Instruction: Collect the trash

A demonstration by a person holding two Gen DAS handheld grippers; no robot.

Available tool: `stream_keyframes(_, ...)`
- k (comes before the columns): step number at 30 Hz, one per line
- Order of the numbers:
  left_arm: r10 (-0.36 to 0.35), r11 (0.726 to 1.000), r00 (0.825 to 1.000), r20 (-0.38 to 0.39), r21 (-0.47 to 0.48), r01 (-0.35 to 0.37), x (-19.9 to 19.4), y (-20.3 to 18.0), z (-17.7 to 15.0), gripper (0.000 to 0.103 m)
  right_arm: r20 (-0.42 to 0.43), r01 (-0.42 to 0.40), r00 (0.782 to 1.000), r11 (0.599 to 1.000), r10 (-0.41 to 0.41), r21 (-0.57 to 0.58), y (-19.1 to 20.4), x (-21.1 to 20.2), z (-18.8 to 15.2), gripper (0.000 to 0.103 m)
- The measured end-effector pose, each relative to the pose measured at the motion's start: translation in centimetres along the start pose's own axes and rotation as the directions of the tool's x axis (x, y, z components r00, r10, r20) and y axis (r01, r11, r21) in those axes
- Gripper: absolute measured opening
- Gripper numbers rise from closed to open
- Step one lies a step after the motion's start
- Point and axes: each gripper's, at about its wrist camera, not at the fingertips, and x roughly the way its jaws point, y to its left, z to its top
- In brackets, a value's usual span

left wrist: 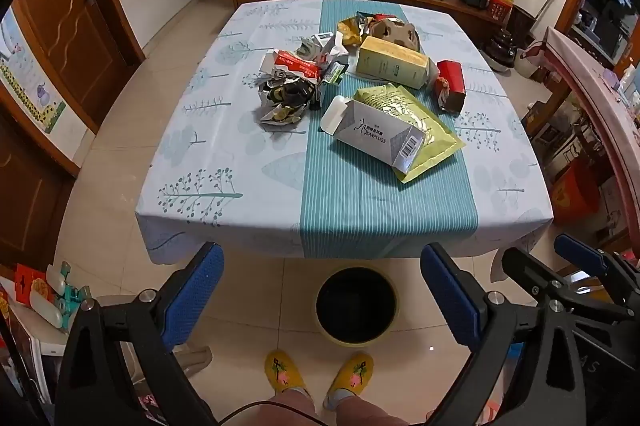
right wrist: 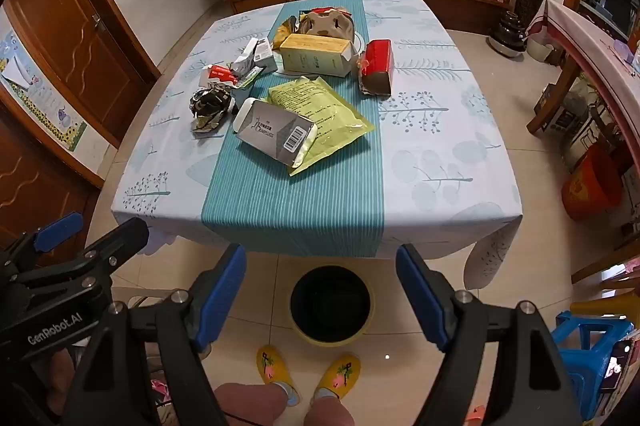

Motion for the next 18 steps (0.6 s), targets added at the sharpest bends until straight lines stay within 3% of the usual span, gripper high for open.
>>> stream_keyframes(18,-0.010,1.000,1.000,-0.018,-0.011,0.009,0.26,0.14,-0.13,0.098,0.009,0.000,1.000,1.000,0.000,-0.001,-0.16,-0.24,-0.06,0.078)
